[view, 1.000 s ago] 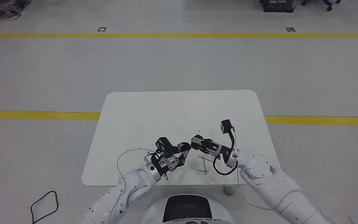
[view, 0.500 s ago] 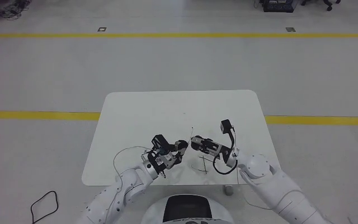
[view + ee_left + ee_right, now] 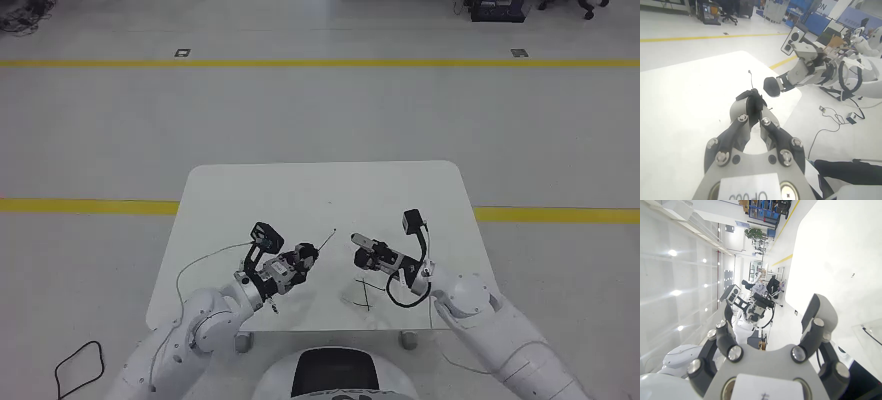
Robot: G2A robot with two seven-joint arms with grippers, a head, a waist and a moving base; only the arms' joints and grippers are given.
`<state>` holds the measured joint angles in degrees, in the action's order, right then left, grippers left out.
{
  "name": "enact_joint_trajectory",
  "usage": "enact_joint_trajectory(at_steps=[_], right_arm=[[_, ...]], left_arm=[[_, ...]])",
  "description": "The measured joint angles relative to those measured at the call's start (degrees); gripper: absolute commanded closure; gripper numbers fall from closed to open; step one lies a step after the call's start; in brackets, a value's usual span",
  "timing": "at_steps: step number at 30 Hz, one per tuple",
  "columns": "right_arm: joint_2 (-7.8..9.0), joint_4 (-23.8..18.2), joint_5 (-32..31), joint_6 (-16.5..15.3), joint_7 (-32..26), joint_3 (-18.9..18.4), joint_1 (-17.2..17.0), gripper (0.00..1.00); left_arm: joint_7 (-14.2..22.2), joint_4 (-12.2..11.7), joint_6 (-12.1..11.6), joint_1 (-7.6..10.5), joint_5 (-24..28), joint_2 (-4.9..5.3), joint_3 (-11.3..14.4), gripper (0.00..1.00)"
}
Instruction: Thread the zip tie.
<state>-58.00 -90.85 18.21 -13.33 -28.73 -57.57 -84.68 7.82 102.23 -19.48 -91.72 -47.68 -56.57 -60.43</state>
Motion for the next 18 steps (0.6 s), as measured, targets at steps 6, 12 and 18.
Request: enact_joint_trajectory(at_steps=[6,12,18], right_arm=[[0.0,0.0,0.0,0.0,0.0,0.0,0.0,0.0],[-0.19,0.7,-3.2,1.2,-0.9,-0.2,2.3,0.0],[-0.36,6.0,0.9,1.7,-12.2,-1.0,7.7,0.0]], left_arm=[[0.1,-0.3,0.0,0.05,-0.3,-0.07,0.2,1.0],[15.7,-2.1,0.0,5.61,16.0,0.65,-0.2,1.0],[32.9,-6.3,0.0,12.92,34.4,2.14,-1.2,1.0]])
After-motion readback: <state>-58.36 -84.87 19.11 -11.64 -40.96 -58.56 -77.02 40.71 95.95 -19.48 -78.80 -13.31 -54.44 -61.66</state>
